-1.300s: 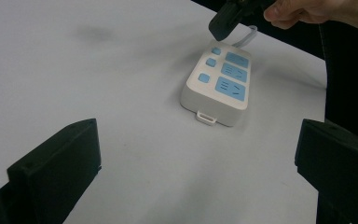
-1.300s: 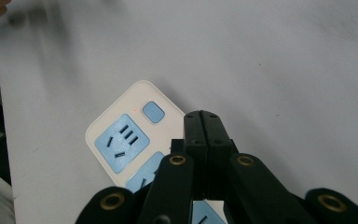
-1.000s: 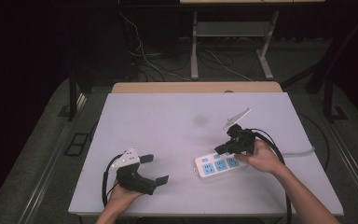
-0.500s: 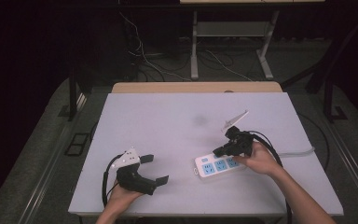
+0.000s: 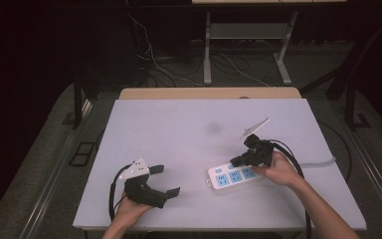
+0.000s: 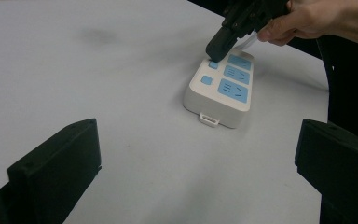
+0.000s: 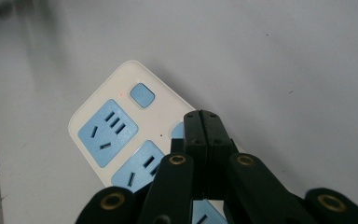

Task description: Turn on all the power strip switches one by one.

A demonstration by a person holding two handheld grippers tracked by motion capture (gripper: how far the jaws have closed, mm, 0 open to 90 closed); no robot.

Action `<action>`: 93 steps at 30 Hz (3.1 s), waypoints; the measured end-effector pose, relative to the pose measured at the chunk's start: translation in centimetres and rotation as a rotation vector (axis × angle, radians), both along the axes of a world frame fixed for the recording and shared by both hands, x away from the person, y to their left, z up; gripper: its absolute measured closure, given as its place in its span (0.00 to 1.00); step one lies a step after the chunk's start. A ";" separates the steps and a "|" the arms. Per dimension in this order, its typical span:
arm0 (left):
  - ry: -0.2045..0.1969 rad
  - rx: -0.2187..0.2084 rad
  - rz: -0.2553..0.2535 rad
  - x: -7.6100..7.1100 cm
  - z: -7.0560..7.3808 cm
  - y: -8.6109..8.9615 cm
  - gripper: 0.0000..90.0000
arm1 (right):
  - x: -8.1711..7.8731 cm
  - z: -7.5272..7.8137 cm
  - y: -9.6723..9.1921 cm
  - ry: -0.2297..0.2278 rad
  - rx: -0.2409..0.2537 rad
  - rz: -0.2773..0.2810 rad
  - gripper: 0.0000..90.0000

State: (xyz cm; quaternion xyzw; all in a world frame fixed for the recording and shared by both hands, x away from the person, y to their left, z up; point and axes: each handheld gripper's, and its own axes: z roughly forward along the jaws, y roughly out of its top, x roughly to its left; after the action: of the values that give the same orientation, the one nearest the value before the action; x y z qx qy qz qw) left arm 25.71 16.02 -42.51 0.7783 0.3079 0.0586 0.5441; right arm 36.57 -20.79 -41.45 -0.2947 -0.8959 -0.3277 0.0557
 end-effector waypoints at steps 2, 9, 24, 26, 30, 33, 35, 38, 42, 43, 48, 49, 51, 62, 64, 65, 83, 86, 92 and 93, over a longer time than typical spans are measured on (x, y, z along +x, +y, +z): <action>0.002 0.000 0.002 0.1 0.0 0.0 0.00 | -0.2 0.0 0.1 -0.018 -0.004 -0.001 1.00; 0.000 -0.004 0.006 0.0 0.0 0.1 0.00 | -0.4 0.1 0.3 -0.043 -0.001 -0.003 1.00; -0.003 -0.020 0.019 -0.1 0.2 0.5 0.00 | -0.6 0.1 2.0 -0.038 -0.024 0.046 1.00; -0.002 -0.021 0.018 -0.2 0.2 0.5 0.00 | -0.6 0.0 1.9 -0.037 -0.021 0.047 1.00; -0.002 -0.013 0.010 -0.1 0.1 0.3 0.00 | -0.6 -0.3 1.6 -0.036 -0.003 0.044 1.00; -0.001 -0.015 0.010 -0.1 0.1 0.3 0.00 | -0.9 -0.2 1.7 -0.068 -0.015 0.053 1.00; -0.001 -0.011 0.010 -0.1 0.1 0.3 0.00 | -0.9 -0.2 1.6 -0.063 -0.006 0.051 1.00; 0.002 -0.010 0.011 0.0 0.0 0.3 0.00 | -1.0 -0.1 1.9 -0.075 -0.025 0.050 1.00; 0.004 -0.011 0.011 0.0 0.0 0.4 0.00 | -1.3 0.1 1.9 -0.089 -0.033 0.049 1.00; 0.004 -0.012 0.012 0.0 0.0 0.4 0.00 | -1.3 0.2 1.9 -0.094 -0.037 0.048 1.00; 0.004 -0.012 0.011 0.0 0.0 0.4 0.00 | -1.4 1.0 1.2 -0.096 -0.002 0.028 1.00; 0.004 -0.011 0.011 0.0 0.0 0.3 0.00 | -1.4 1.2 1.0 -0.097 0.002 0.025 1.00; 0.004 -0.011 0.011 0.0 0.0 0.3 0.00 | -1.5 1.5 0.5 -0.096 0.013 0.016 1.00; 0.004 -0.010 0.012 0.0 0.0 0.3 0.00 | -1.8 3.1 -1.2 -0.114 0.014 -0.006 1.00; 0.003 -0.009 0.012 0.0 0.0 0.3 0.00 | -1.8 3.5 -1.6 -0.120 0.016 -0.012 1.00; 0.004 -0.010 0.012 0.0 0.0 0.3 0.00 | -1.8 3.6 -1.7 -0.121 0.015 -0.013 1.00; 0.004 -0.009 0.011 0.0 0.0 0.3 0.00 | -1.6 3.3 -3.3 -0.108 -0.020 -0.035 1.00; 0.005 -0.011 0.013 0.0 0.0 0.3 0.00 | -1.5 2.9 -3.4 -0.101 -0.024 -0.041 1.00; 0.005 -0.008 0.012 0.0 0.0 0.3 0.00 | -1.2 2.1 -3.2 -0.089 -0.027 -0.037 1.00; 0.005 -0.008 0.012 0.0 0.0 0.3 0.00 | -1.1 2.0 -3.2 -0.087 -0.026 -0.036 1.00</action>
State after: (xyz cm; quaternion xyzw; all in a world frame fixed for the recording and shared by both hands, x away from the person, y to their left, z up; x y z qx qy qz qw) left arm 25.73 16.34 -42.50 0.7745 0.3140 0.0589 0.5460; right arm 35.45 -23.96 -39.46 -0.2970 -0.8962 -0.3295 0.0069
